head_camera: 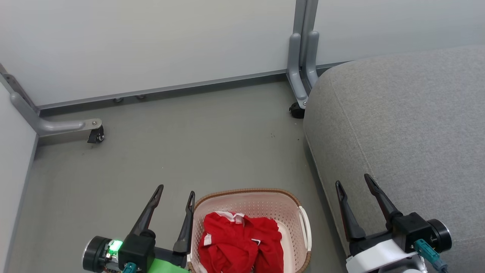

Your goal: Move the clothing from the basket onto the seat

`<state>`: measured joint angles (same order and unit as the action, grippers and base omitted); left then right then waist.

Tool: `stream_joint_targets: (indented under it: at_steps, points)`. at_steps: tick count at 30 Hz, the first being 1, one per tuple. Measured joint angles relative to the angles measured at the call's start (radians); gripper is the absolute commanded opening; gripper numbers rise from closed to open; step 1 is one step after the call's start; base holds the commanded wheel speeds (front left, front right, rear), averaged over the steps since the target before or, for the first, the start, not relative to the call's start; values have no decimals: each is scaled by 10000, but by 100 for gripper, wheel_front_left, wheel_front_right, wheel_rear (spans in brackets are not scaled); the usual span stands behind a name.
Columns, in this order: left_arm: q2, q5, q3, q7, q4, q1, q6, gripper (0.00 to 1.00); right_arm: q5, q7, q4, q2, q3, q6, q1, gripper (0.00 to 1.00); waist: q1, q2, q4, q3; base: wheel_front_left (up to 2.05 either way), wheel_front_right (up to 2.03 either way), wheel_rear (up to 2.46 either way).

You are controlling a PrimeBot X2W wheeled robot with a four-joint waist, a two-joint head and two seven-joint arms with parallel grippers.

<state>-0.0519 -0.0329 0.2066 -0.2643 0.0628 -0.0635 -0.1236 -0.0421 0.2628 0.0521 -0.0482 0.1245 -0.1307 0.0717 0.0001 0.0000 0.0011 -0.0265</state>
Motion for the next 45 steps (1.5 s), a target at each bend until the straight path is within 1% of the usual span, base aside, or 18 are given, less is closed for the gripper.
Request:
stream_joint_targets:
  at_steps: [10,13,16,19,24,28,31,36,40,45]
  points:
    - [4,2,46,0,35,4,-12,100,-94,0,-61,0,-84,0,-17,100,-1,0,-16,115,0,0,0]
    - [0,2,107,0,144,28,-33,100,-184,0,-163,-2,-244,0,-161,100,0,0,-55,229,0,0,0]
    - [-31,27,276,-2,458,187,-38,100,-267,0,-261,0,-460,0,-292,100,0,0,-103,405,0,0,0]
    - [-113,157,642,-2,830,608,-42,100,-324,0,-426,2,-721,0,-558,100,-1,0,-156,688,0,0,0]
    - [-462,171,1724,-2,1791,1675,-42,100,-468,0,-744,-4,-1214,0,-1300,100,-1,0,-250,1397,0,0,0]
    - [-784,71,2558,-2,2656,2769,-52,100,-470,0,-1007,-8,-1521,0,-1971,100,-1,0,-384,2122,0,0,0]
    - [-917,-50,3160,-6,3319,3665,-54,100,-468,0,-1254,-6,-1756,0,-2484,100,-1,0,-513,2717,0,0,0]
    - [-1112,-155,4470,-2,4997,5199,-56,100,-470,2,-1685,-13,-2167,0,-3165,100,0,0,-764,3828,0,0,0]
    - [-1200,-171,5256,-2,6312,6346,-58,100,-522,0,-1960,-15,-2366,0,-3545,100,0,0,-966,4683,0,0,0]
    - [-1260,75,6266,-6,7960,7667,-59,100,-746,0,-2355,-19,-2600,0,-3956,100,0,0,-1249,5783,0,0,0]
